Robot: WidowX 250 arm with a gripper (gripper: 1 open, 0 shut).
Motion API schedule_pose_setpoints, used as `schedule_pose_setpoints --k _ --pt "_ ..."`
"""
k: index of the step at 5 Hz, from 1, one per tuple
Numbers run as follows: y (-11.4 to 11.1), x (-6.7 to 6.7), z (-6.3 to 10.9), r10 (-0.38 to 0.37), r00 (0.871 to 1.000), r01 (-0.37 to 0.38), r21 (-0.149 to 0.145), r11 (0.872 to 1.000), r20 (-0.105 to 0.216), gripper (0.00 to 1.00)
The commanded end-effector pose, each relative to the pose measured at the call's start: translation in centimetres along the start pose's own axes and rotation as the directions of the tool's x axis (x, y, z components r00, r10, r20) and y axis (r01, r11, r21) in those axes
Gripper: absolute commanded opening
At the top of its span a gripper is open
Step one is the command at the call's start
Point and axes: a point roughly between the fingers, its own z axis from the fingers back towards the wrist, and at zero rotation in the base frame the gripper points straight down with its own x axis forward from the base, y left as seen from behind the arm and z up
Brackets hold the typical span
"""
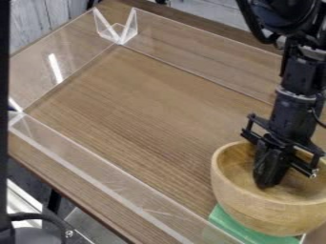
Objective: Put the green block in the brown bowl
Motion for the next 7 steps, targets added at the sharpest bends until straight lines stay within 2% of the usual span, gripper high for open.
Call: schedule_pose_setpoints --k 1,7 --pt "0.8 -0.9 -3.5 0.014 0.991 -0.018 -0.031 0.999 -0.133 0.00" --pt "1.0 -1.9 -4.0 0.020 0.984 -0.034 -0.079 0.996 -0.175 0.00"
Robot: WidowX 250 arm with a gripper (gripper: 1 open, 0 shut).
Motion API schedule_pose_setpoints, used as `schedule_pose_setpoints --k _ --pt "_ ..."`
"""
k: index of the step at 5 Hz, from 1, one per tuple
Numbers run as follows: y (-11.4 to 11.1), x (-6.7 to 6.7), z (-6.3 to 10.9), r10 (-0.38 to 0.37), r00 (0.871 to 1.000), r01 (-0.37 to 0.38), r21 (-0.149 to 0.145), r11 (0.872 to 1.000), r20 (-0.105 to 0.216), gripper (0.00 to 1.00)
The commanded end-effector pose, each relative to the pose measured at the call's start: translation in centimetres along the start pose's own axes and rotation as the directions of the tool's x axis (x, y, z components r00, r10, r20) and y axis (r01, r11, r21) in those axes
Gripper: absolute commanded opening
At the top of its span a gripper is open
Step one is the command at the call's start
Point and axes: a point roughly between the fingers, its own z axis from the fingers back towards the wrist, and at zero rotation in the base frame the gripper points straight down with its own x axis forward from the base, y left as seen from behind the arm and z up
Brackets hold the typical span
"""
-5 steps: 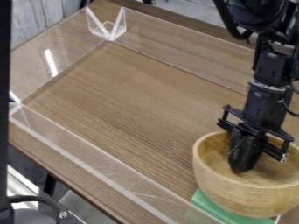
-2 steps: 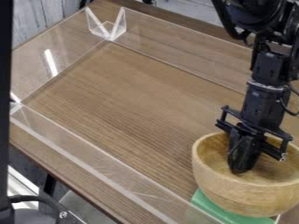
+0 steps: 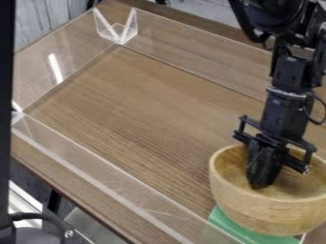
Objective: Put the green block in the brown bowl
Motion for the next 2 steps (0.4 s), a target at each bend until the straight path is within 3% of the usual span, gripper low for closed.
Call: schedule_pose_setpoints --k 1,2 --pt "0.73 -1.37 -3.97 0.016 0.989 -0.021 -0.033 0.999 -0.145 0.00" --pt "0.70 -1.50 -4.05 0.014 0.989 -0.020 -0.039 0.999 -0.149 0.00"
